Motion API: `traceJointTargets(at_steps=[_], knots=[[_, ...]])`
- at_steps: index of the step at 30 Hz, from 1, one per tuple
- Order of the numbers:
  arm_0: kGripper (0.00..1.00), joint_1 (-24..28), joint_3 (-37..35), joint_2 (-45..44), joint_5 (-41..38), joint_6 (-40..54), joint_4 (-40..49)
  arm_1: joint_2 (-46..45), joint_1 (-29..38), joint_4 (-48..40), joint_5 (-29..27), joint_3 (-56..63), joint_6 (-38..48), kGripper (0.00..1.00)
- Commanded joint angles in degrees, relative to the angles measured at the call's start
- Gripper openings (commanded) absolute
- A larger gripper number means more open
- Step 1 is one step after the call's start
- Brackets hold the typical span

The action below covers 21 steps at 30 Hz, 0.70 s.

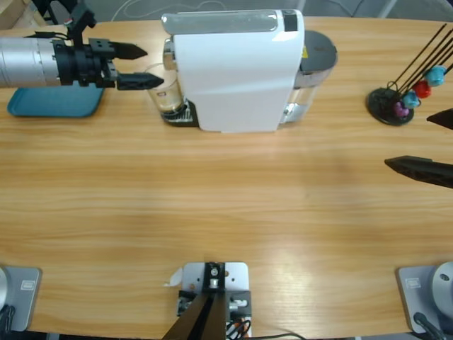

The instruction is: Pour coffee

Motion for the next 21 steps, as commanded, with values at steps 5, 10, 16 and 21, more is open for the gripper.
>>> traceJointTargets(at_steps=[5, 10, 16, 21], knots=[[0.918, -0.56, 1.38, 4.62, -1.07, -0.71, -2.42, 1.26, -0.94, 0.04, 0.55, -0.39, -0.53, 1.0], [0.918, -0.77, 1.34, 5.6, -1.16, -0.95, -3.15, 1.53, -0.94, 0.04, 0.55, -0.47, -0.53, 1.0], [0.918, -1.45, 1.52, 6.16, -1.16, -1.01, -3.86, 1.56, -0.94, 0.06, 0.55, -0.49, -0.53, 1.0], [0.922, -1.53, 1.61, 7.27, -0.68, -1.01, -3.95, 1.48, -0.94, 0.13, 0.55, -0.49, -0.53, 1.0]])
